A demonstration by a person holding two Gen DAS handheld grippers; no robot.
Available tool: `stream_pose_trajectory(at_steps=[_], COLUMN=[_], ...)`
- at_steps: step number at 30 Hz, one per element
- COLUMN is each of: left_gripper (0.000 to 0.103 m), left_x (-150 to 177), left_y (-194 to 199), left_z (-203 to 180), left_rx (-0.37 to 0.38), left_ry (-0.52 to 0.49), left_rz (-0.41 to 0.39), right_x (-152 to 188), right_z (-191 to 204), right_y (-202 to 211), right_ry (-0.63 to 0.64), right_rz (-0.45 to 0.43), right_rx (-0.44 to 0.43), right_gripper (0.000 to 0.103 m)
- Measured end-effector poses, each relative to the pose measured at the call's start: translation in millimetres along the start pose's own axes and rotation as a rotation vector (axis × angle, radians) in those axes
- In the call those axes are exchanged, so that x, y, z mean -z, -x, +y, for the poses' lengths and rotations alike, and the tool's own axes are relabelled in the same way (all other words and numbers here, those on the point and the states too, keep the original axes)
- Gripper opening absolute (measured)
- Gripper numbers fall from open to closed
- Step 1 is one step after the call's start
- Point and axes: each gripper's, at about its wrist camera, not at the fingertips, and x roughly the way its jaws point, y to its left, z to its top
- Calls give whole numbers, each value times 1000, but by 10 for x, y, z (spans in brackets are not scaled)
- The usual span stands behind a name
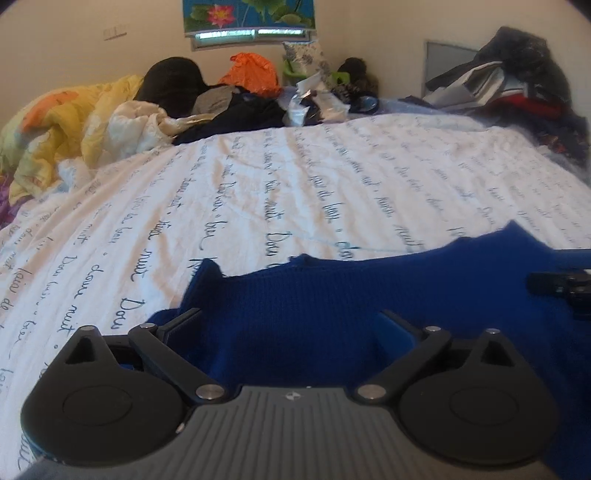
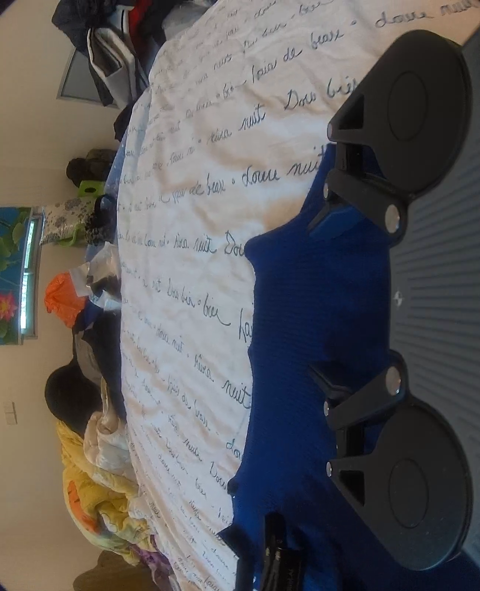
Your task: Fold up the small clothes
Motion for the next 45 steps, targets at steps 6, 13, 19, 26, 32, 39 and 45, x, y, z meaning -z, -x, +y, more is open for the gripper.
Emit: stream_pose_trajectory(at_steps=[6, 13, 19, 26, 32, 39, 45], left_gripper=[103, 100, 103, 101, 103, 94, 96], left_x=[341, 296, 716, 759, 978, 962, 953], left_y=[-39, 202, 483, 665, 767, 1197, 1101], left_z=[90, 25, -343, -143, -16, 381, 179], left_rx=[76, 37, 129, 89, 129, 89, 99], left_ry=[22, 9, -88, -107, -94, 179, 157], left_rz=[53, 72, 76, 84, 71, 81, 139], right_x=[456, 430, 755, 812, 928, 857, 691], right_z=[129, 52, 534, 353, 576, 483, 679], right_y=[23, 92, 462, 665, 759, 1029, 1018], right_ry=[120, 61, 147, 137, 157, 102, 66], right_rz=[-1, 35, 94, 98, 132, 129, 85], right_rx=[-12, 25, -43, -18, -60, 16, -61], right_gripper=[83, 83, 86, 93, 95, 99, 99])
